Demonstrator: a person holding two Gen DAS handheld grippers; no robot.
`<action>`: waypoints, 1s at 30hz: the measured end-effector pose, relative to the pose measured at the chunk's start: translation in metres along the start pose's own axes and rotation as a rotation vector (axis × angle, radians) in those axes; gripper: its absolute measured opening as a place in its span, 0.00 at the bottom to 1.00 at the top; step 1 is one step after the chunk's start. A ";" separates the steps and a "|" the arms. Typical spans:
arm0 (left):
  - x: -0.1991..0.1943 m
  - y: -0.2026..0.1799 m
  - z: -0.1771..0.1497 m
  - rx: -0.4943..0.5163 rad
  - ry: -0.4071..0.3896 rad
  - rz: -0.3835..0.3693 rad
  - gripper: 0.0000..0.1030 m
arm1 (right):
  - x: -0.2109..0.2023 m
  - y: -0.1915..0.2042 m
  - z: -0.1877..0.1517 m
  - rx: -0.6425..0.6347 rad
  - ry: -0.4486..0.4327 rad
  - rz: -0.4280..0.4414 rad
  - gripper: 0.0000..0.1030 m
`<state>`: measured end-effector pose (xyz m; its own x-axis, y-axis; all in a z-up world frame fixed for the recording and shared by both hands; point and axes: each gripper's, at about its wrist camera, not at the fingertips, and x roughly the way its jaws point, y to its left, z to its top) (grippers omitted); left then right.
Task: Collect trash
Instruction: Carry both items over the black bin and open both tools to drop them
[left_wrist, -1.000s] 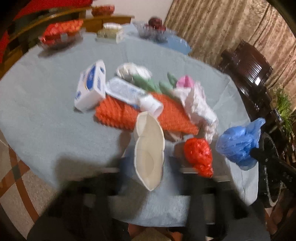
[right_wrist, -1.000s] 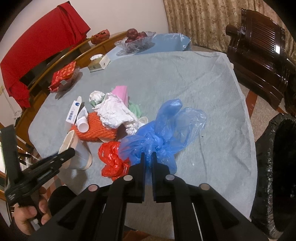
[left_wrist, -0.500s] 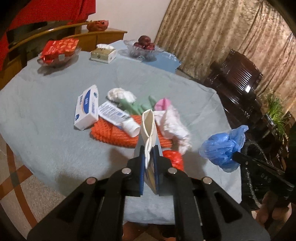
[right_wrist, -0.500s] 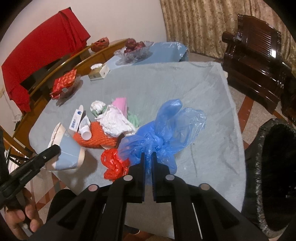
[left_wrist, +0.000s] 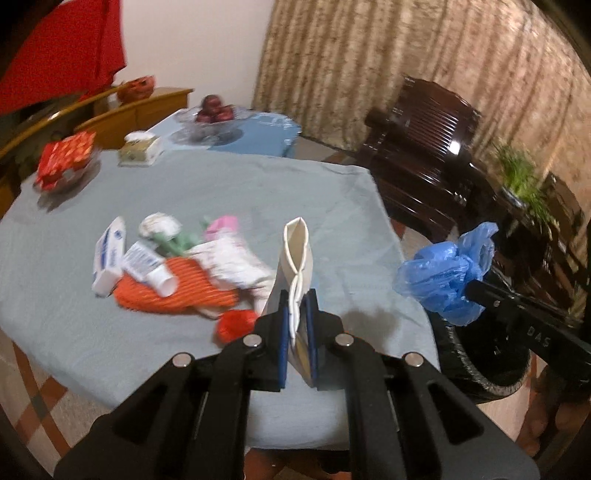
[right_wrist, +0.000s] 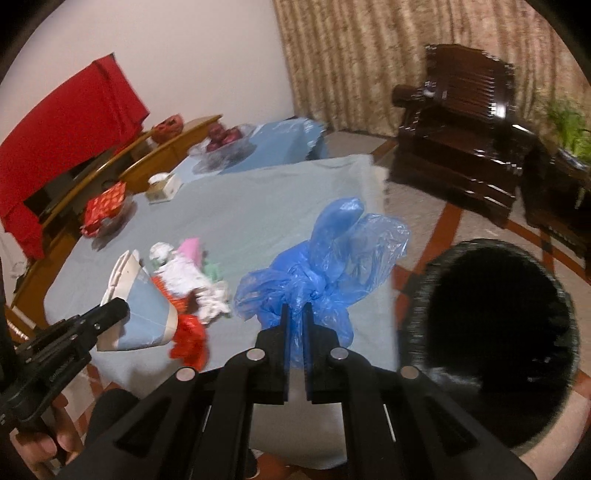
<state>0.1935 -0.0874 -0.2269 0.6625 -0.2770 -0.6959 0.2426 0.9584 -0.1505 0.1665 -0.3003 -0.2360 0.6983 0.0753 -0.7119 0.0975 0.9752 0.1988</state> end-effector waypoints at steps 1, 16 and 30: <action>0.002 -0.012 0.002 0.017 0.000 -0.004 0.08 | -0.007 -0.013 -0.001 0.012 -0.010 -0.018 0.06; 0.050 -0.199 0.000 0.221 0.038 -0.209 0.08 | -0.041 -0.167 -0.020 0.175 -0.025 -0.218 0.06; 0.116 -0.286 -0.027 0.331 0.112 -0.203 0.27 | -0.010 -0.266 -0.042 0.196 0.086 -0.286 0.28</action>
<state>0.1818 -0.3913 -0.2838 0.5004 -0.4315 -0.7506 0.5881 0.8057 -0.0710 0.1038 -0.5516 -0.3103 0.5618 -0.1696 -0.8097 0.4206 0.9014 0.1030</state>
